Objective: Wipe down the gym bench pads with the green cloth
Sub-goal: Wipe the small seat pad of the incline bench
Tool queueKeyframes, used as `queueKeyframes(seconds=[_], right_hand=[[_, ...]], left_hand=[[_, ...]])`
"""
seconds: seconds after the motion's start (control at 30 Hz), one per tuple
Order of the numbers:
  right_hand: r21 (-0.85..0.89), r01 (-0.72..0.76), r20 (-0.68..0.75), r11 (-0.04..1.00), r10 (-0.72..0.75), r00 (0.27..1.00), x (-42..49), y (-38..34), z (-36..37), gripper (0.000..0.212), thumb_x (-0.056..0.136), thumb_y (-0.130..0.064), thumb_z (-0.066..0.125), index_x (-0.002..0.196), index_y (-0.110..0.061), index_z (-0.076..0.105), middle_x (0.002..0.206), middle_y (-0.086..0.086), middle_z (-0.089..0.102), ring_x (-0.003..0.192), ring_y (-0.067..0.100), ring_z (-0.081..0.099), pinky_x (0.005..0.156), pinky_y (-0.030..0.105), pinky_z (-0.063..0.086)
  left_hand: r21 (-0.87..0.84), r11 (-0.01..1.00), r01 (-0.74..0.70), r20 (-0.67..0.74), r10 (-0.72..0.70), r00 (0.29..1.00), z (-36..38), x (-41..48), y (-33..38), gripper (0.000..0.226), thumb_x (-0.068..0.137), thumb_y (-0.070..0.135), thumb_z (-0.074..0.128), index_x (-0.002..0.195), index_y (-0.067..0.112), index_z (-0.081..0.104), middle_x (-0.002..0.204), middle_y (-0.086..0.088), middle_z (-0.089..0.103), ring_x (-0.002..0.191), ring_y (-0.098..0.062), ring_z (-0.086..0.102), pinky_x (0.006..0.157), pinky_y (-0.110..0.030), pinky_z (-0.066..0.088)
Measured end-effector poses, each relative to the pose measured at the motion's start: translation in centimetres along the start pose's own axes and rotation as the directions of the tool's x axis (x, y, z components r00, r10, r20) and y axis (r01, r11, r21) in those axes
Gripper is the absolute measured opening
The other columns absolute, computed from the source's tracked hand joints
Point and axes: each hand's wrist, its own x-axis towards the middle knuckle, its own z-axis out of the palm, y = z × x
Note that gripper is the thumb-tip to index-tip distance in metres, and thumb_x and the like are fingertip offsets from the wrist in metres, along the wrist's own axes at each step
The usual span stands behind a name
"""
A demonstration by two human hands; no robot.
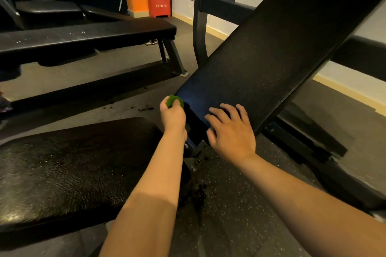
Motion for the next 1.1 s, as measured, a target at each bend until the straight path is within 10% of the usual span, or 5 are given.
queueKeyframes(seconds=[0.43, 0.83, 1.1], right_hand=[[0.056, 0.028, -0.089, 0.998, -0.023, 0.996, -0.2, 0.3, 0.6, 0.032, 0.092, -0.031, 0.053, 0.12, -0.024, 0.067, 0.134, -0.004, 0.061, 0.133, 0.023, 0.046, 0.117, 0.052, 0.025], [0.257, 0.112, -0.076, 0.96, -0.095, 0.993, -0.6, 0.8, -0.6, 0.036, 0.09, -0.022, 0.042, 0.108, -0.021, 0.074, 0.12, -0.003, 0.066, 0.122, 0.02, 0.049, 0.118, 0.039, 0.023], [0.295, -0.068, -0.134, 0.953, 0.112, 0.985, -6.1, 2.3, -1.0, 0.037, 0.093, -0.013, 0.057, 0.13, -0.014, 0.064, 0.141, 0.008, 0.054, 0.143, 0.027, 0.034, 0.123, 0.046, 0.011]], left_hand=[[0.196, 0.98, 0.02, 0.025, -0.025, 0.999, 0.1, -3.7, -2.7, 0.02, 0.105, 0.023, 0.044, 0.125, 0.024, 0.042, 0.123, -0.01, 0.057, 0.105, -0.024, 0.058, 0.076, -0.034, 0.047], [0.364, 0.923, -0.125, 0.123, 0.085, 0.989, -1.2, -11.5, -6.1, 0.015, 0.103, 0.026, 0.049, 0.118, 0.027, 0.047, 0.119, -0.003, 0.059, 0.107, -0.021, 0.059, 0.085, -0.036, 0.048], [0.304, 0.941, -0.151, 0.182, 0.098, 0.978, -1.4, -13.9, -7.0, 0.018, 0.103, 0.023, 0.051, 0.119, 0.032, 0.048, 0.12, -0.001, 0.059, 0.106, -0.019, 0.06, 0.093, -0.041, 0.053]])
